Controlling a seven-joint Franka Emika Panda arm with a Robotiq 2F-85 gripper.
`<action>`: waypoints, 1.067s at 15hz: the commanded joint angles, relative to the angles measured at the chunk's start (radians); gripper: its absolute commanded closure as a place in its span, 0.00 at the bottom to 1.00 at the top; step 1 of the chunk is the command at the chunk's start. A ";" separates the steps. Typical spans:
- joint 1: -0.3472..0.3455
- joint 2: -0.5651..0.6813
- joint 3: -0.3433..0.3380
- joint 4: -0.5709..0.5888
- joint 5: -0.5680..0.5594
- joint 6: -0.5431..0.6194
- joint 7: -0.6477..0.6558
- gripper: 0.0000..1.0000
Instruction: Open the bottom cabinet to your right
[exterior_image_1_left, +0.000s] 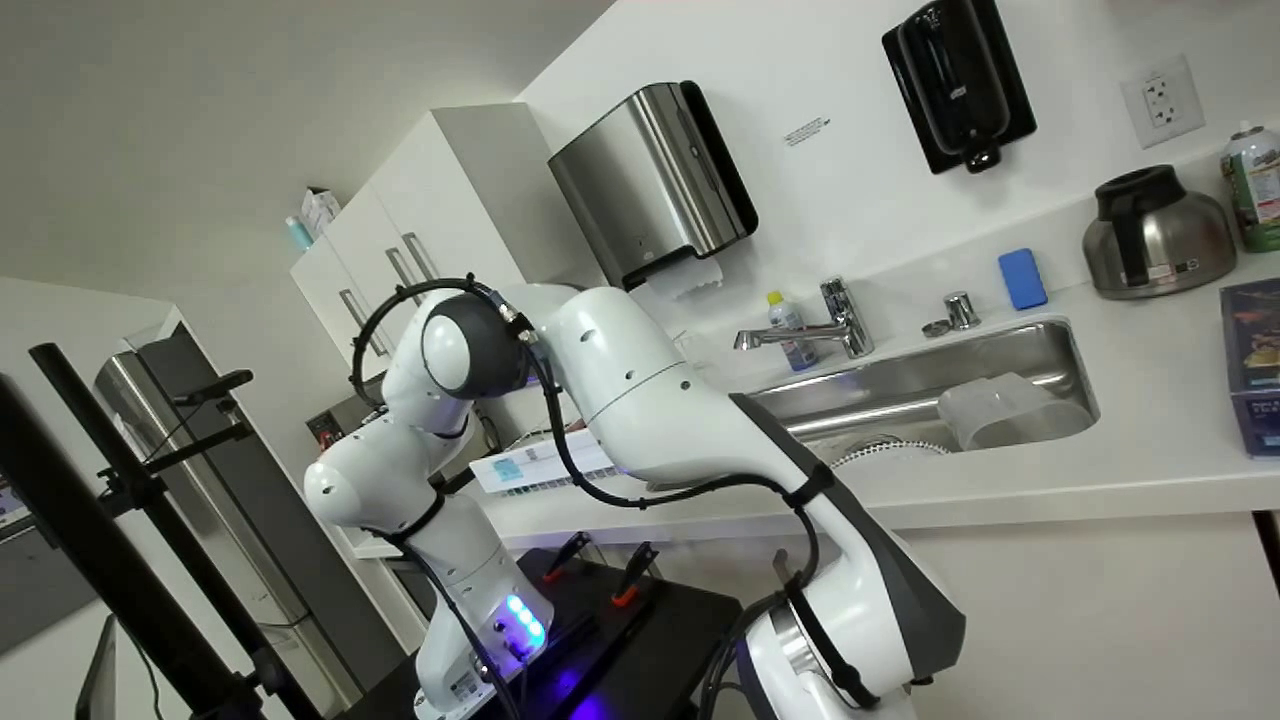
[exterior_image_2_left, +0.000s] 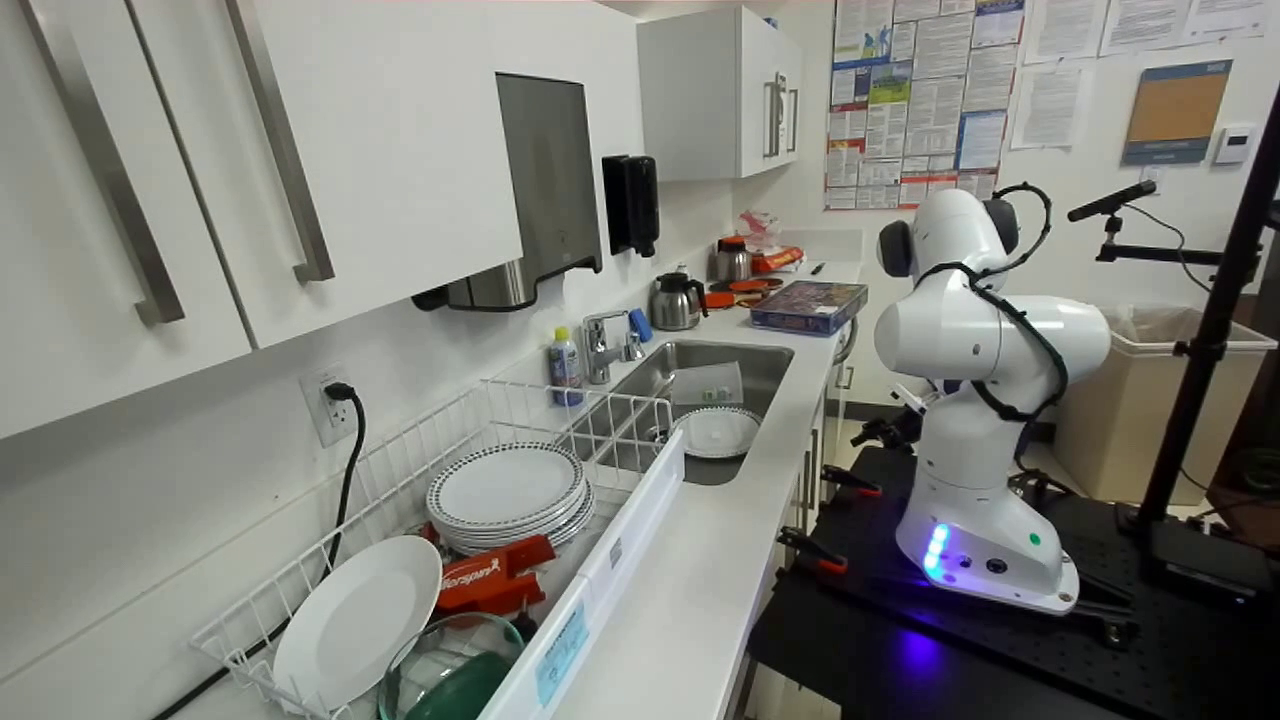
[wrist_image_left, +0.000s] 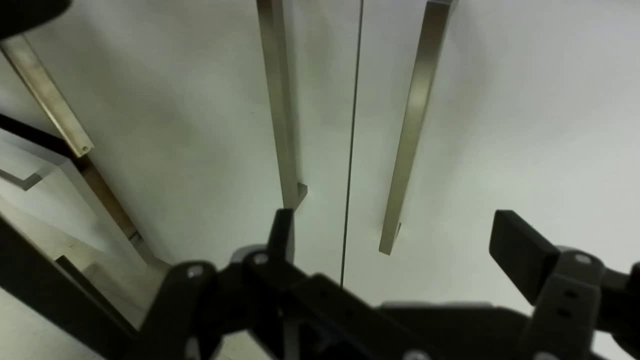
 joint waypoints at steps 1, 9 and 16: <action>-0.017 0.021 0.035 -0.014 0.095 -0.038 -0.035 0.00; 0.004 0.105 0.067 -0.011 0.279 -0.093 -0.112 0.00; 0.025 0.134 0.067 -0.016 0.375 -0.154 -0.135 0.00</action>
